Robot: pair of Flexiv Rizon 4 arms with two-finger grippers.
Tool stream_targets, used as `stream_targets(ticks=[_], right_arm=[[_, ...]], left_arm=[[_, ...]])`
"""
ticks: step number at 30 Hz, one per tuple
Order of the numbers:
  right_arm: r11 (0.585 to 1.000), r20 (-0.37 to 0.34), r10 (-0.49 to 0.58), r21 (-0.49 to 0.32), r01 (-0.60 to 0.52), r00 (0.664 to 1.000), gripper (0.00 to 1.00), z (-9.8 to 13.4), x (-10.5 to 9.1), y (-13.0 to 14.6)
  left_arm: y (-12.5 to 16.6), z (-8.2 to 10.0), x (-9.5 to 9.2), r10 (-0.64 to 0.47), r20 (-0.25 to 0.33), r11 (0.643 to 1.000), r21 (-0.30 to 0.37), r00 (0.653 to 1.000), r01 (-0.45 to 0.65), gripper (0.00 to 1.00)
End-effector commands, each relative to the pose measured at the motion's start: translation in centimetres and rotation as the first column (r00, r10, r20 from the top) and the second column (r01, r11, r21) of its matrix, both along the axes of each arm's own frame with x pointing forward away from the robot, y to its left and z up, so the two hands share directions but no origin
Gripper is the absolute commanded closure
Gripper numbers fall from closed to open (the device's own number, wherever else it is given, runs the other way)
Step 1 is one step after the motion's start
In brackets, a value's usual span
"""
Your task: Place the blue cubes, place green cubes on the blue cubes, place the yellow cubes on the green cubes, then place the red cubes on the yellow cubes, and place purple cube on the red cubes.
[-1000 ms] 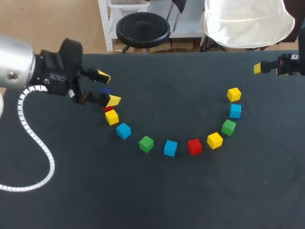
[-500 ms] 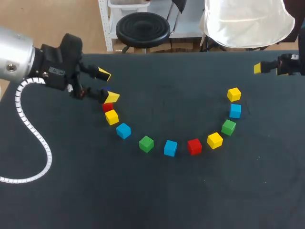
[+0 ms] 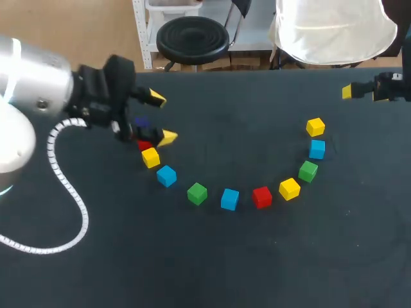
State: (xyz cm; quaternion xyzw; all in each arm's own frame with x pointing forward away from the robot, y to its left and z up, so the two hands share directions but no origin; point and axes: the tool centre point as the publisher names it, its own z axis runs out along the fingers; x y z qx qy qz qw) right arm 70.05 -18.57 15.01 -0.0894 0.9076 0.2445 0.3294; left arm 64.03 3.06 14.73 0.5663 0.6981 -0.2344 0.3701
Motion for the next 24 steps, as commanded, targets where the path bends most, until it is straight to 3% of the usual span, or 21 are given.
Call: stream_targets(ticks=[1, 3, 5, 8, 24], right_arm=[[1.0, 0.0, -0.004, -0.003, 0.004, 1.0, 0.0, 0.0, -0.1, 0.1], [1.0, 0.0, -0.004, -0.003, 0.004, 1.0, 0.0, 0.0, -0.1, 0.1], [1.0, 0.0, -0.004, -0.003, 0.004, 1.0, 0.0, 0.0, -0.1, 0.1], [1.0, 0.0, -0.004, -0.003, 0.004, 1.0, 0.0, 0.0, -0.1, 0.1], [1.0, 0.0, -0.004, -0.003, 0.004, 1.0, 0.0, 0.0, -0.1, 0.1]], left_arm=[[-1.0, -1.3, 3.0, -0.128, -0.088, 0.983, 0.125, 0.988, 0.138, 0.0], [-0.5, -1.7, 3.2, -0.167, -0.135, 0.975, 0.121, 0.977, 0.184, 0.0], [0.2, -1.9, 3.3, -0.174, -0.146, 0.967, 0.163, 0.974, 0.198, 0.0], [1.3, -1.7, 3.2, -0.129, -0.154, 0.969, 0.191, 0.98, 0.158, 0.0], [1.3, -1.7, 3.2, -0.129, -0.154, 0.969, 0.191, 0.98, 0.158, 0.0]])
